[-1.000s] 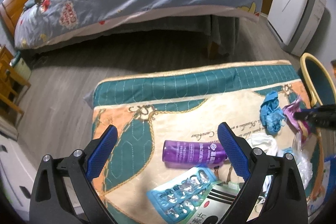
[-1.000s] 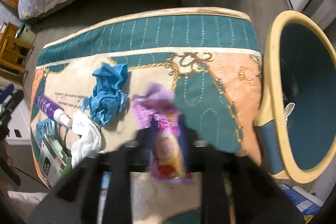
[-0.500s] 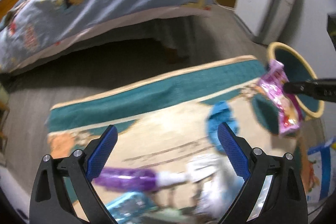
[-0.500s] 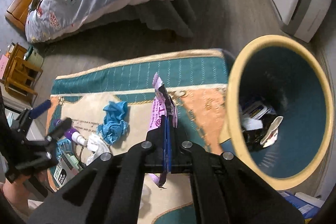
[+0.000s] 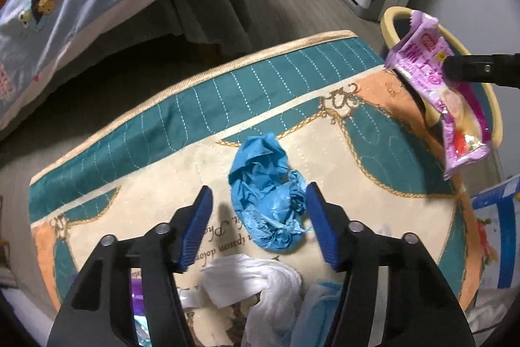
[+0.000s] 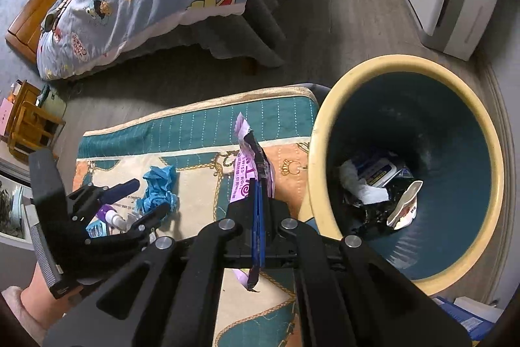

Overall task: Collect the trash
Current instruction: 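Grasp the pink snack wrapper with the right tool while the left grasps the blue glove, then carry wrapper and glove over the bin and open both tools to drop them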

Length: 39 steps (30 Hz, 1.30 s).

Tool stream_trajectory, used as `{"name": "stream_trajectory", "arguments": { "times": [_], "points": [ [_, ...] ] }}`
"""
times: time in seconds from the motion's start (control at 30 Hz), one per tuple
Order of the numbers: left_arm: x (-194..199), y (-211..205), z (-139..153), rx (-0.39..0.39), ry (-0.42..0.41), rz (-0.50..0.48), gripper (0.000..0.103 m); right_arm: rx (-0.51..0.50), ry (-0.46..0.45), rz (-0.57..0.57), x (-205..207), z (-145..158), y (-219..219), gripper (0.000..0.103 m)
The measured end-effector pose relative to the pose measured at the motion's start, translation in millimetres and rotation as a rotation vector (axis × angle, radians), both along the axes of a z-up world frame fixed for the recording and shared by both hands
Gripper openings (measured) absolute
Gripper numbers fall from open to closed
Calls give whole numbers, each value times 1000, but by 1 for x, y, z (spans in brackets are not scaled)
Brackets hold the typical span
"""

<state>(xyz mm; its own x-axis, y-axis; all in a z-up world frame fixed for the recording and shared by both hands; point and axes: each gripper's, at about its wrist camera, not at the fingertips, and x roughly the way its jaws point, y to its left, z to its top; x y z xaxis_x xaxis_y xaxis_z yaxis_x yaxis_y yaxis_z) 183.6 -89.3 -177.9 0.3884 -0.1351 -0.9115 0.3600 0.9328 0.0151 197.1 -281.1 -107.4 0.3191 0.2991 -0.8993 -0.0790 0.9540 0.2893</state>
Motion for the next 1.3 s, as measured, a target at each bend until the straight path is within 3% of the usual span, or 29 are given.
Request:
{"name": "stream_trajectory", "arguments": {
  "times": [0.03, 0.13, 0.2, 0.5, 0.8, 1.3],
  "points": [
    [1, 1, 0, -9, 5, 0, 45, -3, 2, 3, 0, 0, 0, 0],
    [-2, -1, 2, -6, -3, -21, 34, -8, 3, 4, -2, 3, 1, 0],
    [-5, -4, 10, 3, -28, -21, 34, -14, -3, 7, -5, 8, 2, 0],
    [-29, -3, 74, -95, -163, 9, 34, -47, -83, 9, -28, 54, 1, 0],
    [-57, 0, 113, -133, -229, 6, 34, -41, -179, 5, -53, 100, -3, 0],
    [-68, -35, 129, -143, -277, -66, 34, -42, -164, -51, -49, 86, -24, 0]
  ]
}}
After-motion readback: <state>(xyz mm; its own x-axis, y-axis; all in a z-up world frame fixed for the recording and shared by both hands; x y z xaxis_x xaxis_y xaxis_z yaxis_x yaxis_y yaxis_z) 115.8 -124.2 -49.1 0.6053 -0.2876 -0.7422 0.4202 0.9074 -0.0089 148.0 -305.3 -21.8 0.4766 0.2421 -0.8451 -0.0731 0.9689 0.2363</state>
